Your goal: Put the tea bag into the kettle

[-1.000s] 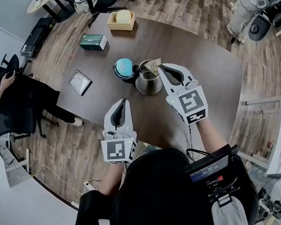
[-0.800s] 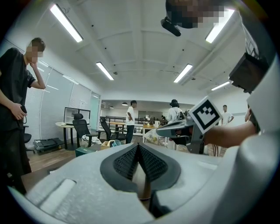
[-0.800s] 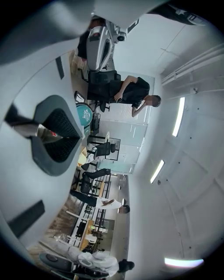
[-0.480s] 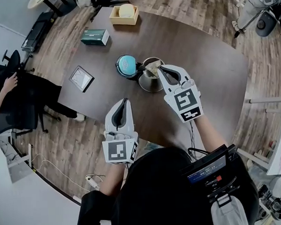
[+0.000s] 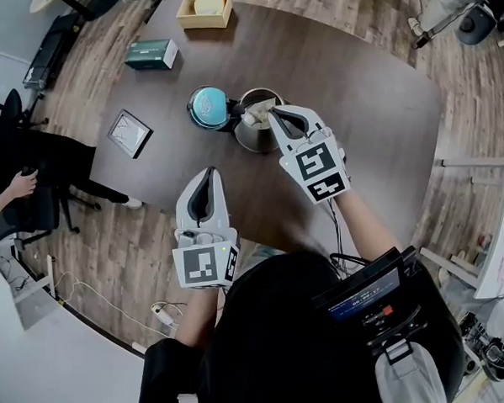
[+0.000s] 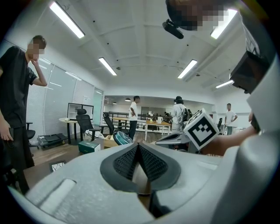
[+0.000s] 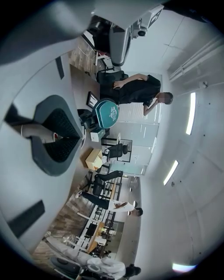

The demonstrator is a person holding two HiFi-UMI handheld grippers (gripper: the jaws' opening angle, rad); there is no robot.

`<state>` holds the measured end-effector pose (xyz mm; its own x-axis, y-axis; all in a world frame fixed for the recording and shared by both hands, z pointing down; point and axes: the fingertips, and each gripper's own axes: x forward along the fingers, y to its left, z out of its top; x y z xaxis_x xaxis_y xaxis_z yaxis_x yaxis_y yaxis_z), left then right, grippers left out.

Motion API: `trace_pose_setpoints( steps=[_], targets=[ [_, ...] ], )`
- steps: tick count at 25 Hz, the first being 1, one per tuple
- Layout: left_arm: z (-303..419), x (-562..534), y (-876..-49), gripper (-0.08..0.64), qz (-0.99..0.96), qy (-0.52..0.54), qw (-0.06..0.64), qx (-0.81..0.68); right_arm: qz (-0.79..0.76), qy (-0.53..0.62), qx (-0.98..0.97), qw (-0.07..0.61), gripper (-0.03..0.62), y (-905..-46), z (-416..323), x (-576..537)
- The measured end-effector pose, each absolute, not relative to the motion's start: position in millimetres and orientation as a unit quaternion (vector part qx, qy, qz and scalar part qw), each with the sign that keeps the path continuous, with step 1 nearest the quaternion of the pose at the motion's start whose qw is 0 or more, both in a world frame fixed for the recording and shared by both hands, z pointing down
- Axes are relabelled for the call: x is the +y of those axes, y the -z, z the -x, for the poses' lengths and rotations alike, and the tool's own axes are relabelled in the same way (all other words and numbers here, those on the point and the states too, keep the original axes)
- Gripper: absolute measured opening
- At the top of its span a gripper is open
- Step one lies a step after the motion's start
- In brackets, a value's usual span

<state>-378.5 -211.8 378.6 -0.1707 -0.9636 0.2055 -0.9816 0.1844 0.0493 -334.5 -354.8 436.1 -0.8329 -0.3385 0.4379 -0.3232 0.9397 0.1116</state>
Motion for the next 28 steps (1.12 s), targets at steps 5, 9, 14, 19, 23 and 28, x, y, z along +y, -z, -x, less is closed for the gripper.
trace_pose_setpoints(
  steps=[5,9,14,19,23,28],
  targets=[
    [379,-213,-384,0.003,-0.635,-0.05,0.102,-0.764,-0.17,0.007,-0.956,0.238,0.008,-445,334,-356],
    [378,-217,-386,0.003,-0.633,-0.05,0.105,-0.766,-0.166,0.004,-0.956,0.242,0.008,-452,335,-356],
    [377,-220,-388,0.003,-0.633,-0.05,0.107,-0.765,-0.161,0.003,-0.955,0.251,0.009,-459,336,-355],
    [378,-220,-386,0.003,-0.631,-0.05,0.107,-0.767,-0.153,0.002,-0.953,0.261,0.008,-463,337,-352],
    [380,-220,-385,0.003,-0.63,-0.05,0.106,-0.767,-0.151,0.002,-0.952,0.268,0.008,-464,338,-354],
    [381,-220,-388,0.003,-0.63,-0.052,0.106,-0.768,-0.152,-0.009,-0.952,0.267,0.008,-467,338,-355]
  ],
)
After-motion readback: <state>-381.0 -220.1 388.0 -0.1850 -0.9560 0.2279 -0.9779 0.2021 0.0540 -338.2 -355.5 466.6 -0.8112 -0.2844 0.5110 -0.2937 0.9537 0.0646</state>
